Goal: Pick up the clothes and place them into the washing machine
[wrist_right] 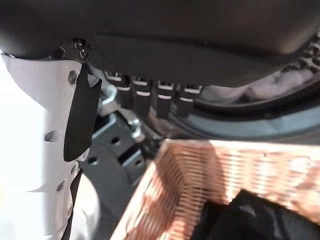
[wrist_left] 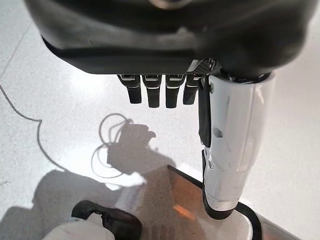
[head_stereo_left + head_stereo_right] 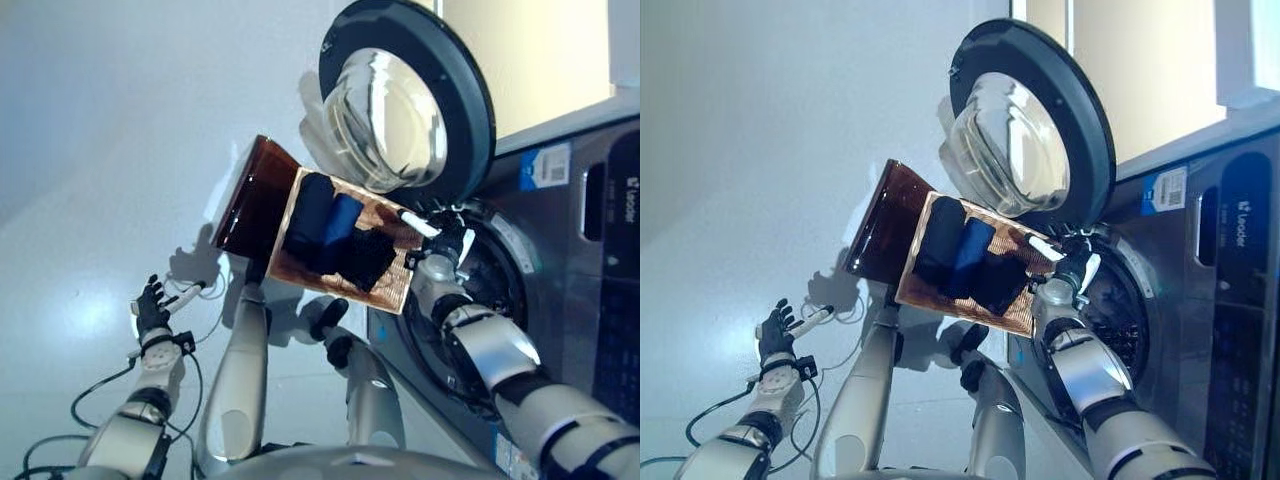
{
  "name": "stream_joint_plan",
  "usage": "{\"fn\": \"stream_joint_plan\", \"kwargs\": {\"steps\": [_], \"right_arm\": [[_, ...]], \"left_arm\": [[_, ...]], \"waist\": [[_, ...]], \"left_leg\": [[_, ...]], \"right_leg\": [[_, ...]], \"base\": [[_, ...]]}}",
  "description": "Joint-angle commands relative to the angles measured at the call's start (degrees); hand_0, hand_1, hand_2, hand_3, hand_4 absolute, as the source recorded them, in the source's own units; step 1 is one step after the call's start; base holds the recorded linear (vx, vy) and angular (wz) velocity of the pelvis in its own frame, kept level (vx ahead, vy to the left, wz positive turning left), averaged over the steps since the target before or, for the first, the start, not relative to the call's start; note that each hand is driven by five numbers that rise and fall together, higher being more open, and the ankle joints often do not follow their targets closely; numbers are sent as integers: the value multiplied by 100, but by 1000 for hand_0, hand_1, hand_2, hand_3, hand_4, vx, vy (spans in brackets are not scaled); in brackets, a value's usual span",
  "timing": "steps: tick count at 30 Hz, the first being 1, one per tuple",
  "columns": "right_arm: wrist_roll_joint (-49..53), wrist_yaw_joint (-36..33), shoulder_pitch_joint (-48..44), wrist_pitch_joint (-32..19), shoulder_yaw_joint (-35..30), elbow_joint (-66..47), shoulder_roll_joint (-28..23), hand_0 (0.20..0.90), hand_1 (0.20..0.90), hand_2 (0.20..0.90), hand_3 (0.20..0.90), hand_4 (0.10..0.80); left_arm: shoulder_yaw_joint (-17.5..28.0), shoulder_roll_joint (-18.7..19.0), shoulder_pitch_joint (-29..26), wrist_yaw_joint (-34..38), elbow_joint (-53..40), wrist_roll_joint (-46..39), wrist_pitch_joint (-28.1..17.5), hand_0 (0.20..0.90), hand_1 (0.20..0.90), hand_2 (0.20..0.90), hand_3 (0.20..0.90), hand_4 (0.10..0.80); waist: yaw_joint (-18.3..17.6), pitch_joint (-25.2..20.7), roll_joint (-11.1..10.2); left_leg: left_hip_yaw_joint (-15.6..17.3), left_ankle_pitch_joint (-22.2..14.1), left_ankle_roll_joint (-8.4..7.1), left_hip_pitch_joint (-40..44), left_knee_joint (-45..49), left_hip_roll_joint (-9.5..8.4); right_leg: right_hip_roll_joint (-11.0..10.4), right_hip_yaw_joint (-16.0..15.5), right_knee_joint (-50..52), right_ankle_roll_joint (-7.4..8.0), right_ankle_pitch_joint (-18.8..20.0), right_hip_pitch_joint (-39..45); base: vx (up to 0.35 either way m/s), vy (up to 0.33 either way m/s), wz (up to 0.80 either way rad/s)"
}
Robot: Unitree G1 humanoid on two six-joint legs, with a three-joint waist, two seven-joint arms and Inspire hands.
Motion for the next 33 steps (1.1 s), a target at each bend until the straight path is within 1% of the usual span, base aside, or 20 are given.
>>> {"fn": "stream_joint_plan", "kwargs": {"steps": [1,7,10,14,17,18,23,24,26,27,28,30,33], "right_arm": [[236,-361,-159,-288,-81,160,-300,900,900,900,900,800],[160,-470,-72,-208,-41,314,13,900,900,900,900,800],[187,-482,30,-185,-62,402,61,900,900,900,900,800],[385,-361,462,-277,-195,365,201,900,900,900,900,800],[359,-325,613,-302,-182,292,238,900,900,900,900,800],[314,-238,790,-321,-122,119,269,900,900,900,900,800],[-598,-53,1267,-196,494,-604,299,900,900,900,900,800],[-994,-76,1345,-100,693,-650,275,900,900,900,900,800],[-1304,80,1433,-25,927,-907,180,900,900,900,900,800],[-1722,155,1489,45,1195,-1065,139,900,900,900,900,800],[-2252,81,1548,63,1550,-1397,60,900,900,900,900,800],[-2868,131,1628,151,1958,-1755,-46,900,900,900,900,800],[-3644,-23,1685,242,2194,-1894,-218,900,900,900,900,800]], "left_arm": [[-48,273,177,364,-39,134,-214,900,900,900,900,800],[-114,328,134,507,-227,310,-157,900,900,900,900,800],[-128,319,162,548,-315,375,-134,900,900,900,900,800],[-100,271,216,568,-328,477,-108,900,900,900,900,800],[-84,260,264,557,-316,470,-111,900,900,900,900,800],[-34,243,261,539,-248,433,-127,900,900,900,900,800],[162,268,311,461,-10,268,-131,900,900,900,900,800],[183,268,308,437,28,268,-126,900,900,900,900,800],[278,276,355,376,82,198,-163,900,900,900,900,800],[307,268,364,340,127,189,-155,900,900,900,900,800],[342,274,393,326,166,177,-181,900,900,900,900,800],[371,277,434,315,160,213,-200,900,900,900,900,800],[433,270,490,341,306,258,-247,900,900,900,900,800]], "waist": [[238,-43,38],[271,23,-3],[264,8,-6],[173,-46,-22],[154,-77,-29],[106,-122,-57],[-70,-288,-145],[-93,-315,-148],[-132,-379,-161],[-143,-405,-178],[-184,-439,-205],[-248,-503,-232],[-336,-589,-250]], "left_leg": [[153,-534,-355,-248,292,-104],[119,-545,-348,-234,277,-115],[118,-548,-339,-215,269,-129],[152,-557,-311,-61,189,-122],[168,-543,-300,62,116,-115],[203,-529,-294,190,40,-101],[306,-432,-304,569,-242,-61],[312,-398,-308,634,-317,-59],[325,-322,-313,761,-469,-66],[344,-289,-319,833,-547,-56],[356,-252,-329,911,-632,-47],[371,-233,-344,973,-679,-38],[412,-268,-340,1073,-673,-18]], "right_leg": [[95,72,135,-13,-254,-14],[123,24,144,-26,-263,0],[123,27,137,-26,-253,16],[139,68,85,-17,-198,111],[151,95,43,-2,-167,187],[164,125,-10,11,-141,280],[177,215,-217,28,-60,539],[173,220,-261,35,-39,586],[177,235,-364,53,4,681],[178,239,-410,68,32,718],[184,257,-491,86,60,767],[185,269,-542,95,85,806],[190,341,-582,108,110,851]], "base": [[12,4,4],[17,1,8],[0,0,0],[-13,41,0],[-8,20,-2],[-7,28,-7],[-5,6,-18],[6,-20,-17],[12,-18,-18],[14,-26,-6],[11,-31,-3],[13,-37,-6],[12,-9,-4]]}}
